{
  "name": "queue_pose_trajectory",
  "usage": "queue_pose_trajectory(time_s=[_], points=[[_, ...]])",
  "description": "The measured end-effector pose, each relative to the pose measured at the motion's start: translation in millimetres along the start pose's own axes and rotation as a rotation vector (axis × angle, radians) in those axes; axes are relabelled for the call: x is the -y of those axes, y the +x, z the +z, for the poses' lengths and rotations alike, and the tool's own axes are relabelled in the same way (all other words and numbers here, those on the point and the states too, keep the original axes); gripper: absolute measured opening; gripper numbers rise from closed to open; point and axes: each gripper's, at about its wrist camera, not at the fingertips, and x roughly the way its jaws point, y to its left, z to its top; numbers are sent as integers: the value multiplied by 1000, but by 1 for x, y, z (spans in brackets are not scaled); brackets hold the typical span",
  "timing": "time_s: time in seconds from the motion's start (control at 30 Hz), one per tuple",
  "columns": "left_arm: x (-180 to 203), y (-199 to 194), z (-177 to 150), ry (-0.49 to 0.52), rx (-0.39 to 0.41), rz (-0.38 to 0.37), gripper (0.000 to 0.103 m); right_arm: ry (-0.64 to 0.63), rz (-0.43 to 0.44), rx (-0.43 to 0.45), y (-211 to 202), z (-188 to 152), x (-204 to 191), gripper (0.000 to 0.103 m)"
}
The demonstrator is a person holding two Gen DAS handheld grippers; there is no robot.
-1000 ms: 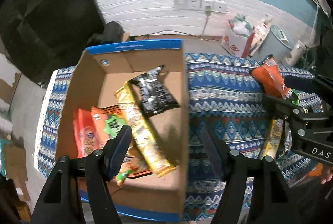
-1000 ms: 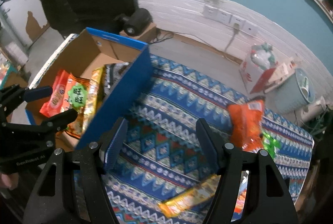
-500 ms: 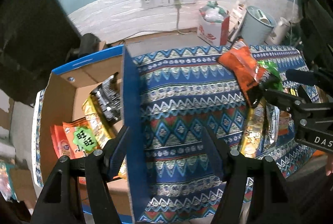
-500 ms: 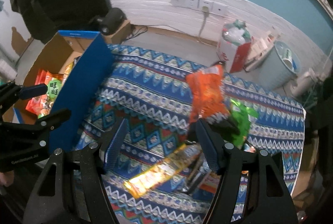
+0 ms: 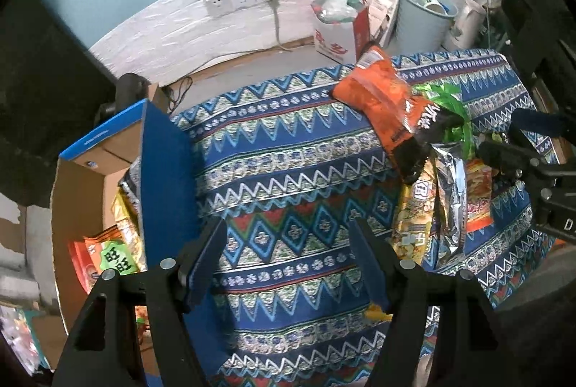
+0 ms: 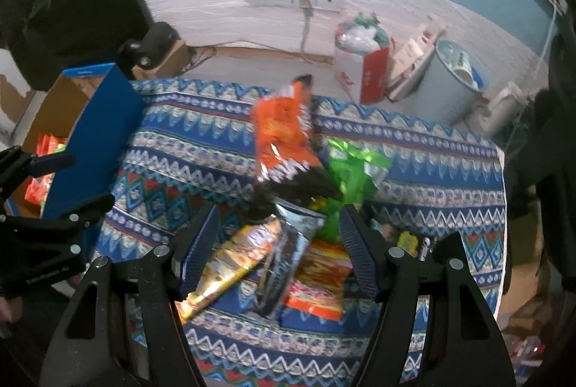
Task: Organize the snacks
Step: 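Move both open tools from the box back over the snack pile, then grasp the orange chip bag with the left tool while the right tool grasps the silver foil packet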
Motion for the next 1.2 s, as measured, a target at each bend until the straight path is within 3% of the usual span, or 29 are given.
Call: queue_pose_trajectory(time_s=[0.4, 0.5, 0.7, 1.1, 1.2], points=[[20, 34, 5, 14, -64, -18, 73, 34, 0, -99, 47, -29, 15, 69], [22, 43, 3, 20, -84, -16, 73, 15, -2, -104, 57, -31, 10, 67], [21, 55, -1, 22, -112, -15, 73, -2, -5, -135, 79, -36, 4, 55], [14, 58, -3, 8, -123, -30, 73, -43, -43, -140, 95, -39, -8, 54], [14, 58, -3, 6, -125, -32, 73, -57, -60, -127, 93, -40, -9, 41]])
